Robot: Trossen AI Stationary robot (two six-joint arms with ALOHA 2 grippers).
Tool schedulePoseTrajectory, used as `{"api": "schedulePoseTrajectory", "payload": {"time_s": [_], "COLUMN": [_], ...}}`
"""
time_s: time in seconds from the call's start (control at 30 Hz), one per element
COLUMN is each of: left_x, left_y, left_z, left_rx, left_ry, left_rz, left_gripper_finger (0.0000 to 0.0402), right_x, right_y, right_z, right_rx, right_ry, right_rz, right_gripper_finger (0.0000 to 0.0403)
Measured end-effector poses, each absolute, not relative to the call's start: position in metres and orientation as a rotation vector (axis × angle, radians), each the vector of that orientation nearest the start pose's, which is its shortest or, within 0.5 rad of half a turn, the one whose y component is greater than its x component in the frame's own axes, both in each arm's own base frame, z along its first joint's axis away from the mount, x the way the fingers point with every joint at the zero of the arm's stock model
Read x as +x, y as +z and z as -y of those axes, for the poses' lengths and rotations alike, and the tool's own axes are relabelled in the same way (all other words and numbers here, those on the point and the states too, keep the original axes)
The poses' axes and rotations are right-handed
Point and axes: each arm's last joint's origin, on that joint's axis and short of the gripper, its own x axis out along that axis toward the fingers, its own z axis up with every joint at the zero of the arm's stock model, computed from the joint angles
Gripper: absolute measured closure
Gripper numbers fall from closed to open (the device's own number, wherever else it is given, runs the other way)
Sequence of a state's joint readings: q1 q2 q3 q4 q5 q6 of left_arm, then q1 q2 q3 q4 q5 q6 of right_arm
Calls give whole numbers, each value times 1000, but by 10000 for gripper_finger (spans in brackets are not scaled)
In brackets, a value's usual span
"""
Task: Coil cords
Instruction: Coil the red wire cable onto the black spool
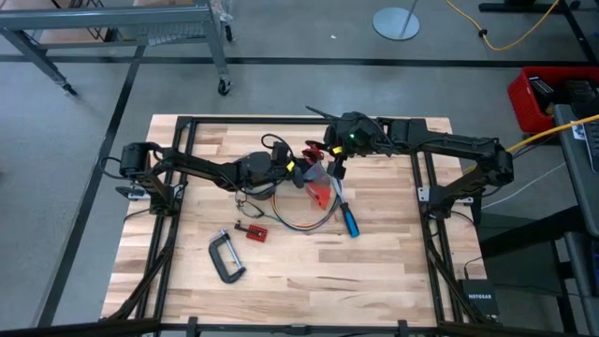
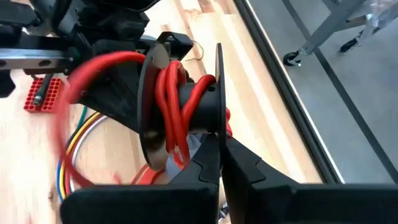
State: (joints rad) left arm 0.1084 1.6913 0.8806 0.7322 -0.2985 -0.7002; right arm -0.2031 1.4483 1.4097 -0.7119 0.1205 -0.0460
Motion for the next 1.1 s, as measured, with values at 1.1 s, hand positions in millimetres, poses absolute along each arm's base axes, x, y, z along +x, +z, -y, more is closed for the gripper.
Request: {"api": "schedulePoseTrajectory", "payload": {"time_s": [1.1], "left_x": [356], "left_y": [216], "left_z": [-43], "left_rx": [-716], "left_ry": [377], "left_rz": [-7], "left_gripper_finger": [392], "right_x": [280], "right_y": [334], "right_z": [55], "right_rx": [105], "right_ry": [-83], "right_rz": [-1011], "right_gripper_finger": [394]}}
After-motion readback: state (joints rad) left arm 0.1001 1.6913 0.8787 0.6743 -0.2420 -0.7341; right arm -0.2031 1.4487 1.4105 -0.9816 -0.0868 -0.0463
